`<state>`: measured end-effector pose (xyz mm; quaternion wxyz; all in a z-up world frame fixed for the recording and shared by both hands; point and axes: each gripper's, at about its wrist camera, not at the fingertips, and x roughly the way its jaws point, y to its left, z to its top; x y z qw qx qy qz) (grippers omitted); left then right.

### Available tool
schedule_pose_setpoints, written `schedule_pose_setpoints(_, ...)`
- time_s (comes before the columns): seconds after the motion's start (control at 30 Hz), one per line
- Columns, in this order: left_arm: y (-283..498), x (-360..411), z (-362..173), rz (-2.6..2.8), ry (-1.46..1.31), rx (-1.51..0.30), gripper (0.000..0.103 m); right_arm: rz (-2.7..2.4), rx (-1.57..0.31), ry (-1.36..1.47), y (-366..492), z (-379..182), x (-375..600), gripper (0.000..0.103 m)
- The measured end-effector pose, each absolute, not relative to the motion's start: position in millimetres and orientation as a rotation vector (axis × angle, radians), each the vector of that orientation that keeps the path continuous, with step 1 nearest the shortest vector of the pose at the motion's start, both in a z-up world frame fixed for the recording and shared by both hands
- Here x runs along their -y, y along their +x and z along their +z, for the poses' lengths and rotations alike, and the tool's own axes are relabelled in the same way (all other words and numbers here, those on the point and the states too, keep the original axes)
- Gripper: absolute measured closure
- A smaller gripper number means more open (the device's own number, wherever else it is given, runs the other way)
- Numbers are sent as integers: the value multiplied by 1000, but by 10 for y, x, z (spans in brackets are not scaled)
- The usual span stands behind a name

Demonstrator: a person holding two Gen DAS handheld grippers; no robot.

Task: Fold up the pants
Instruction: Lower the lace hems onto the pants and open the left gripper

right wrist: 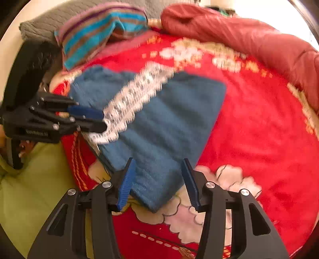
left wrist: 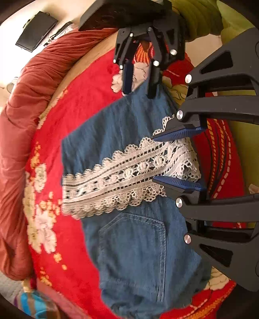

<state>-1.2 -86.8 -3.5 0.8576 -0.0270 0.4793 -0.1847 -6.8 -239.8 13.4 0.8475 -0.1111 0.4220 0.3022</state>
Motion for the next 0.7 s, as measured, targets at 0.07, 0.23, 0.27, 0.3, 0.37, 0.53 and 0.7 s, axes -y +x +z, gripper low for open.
schedule_pose_setpoints(0.07, -38, 879, 56, -382, -47, -972, 73, 622, -854, -201, -1, 243, 2453, 56)
schedule_pose_setpoints(0.23, -24, 1043, 5, -401, 19, -994, 72, 604, -829, -223, 341, 342, 2349, 56)
schedule_pose_setpoints(0.27, 9, 1066, -101, -393, 29, -1041, 72, 610, -840, -244, 441, 319, 2258, 56)
schedule_pose_setpoints(0.3, 26, 1071, -172, -388, 33, -1063, 72, 621, -853, -266, 531, 282, 2165, 56)
schedule_pose_setpoints(0.37, 22, 1087, -199, -385, 47, -1061, 72, 637, -874, -325, 718, 168, 1974, 56)
schedule_pose_setpoints(0.53, 10, 1035, -195, -393, 40, -1054, 72, 529, -926, -363, 1264, -140, 1831, 57)
schedule_pose_setpoints(0.7, 11, 1005, -197, -404, 18, -1054, 72, 521, -955, -270, 1577, -199, 1882, 57)
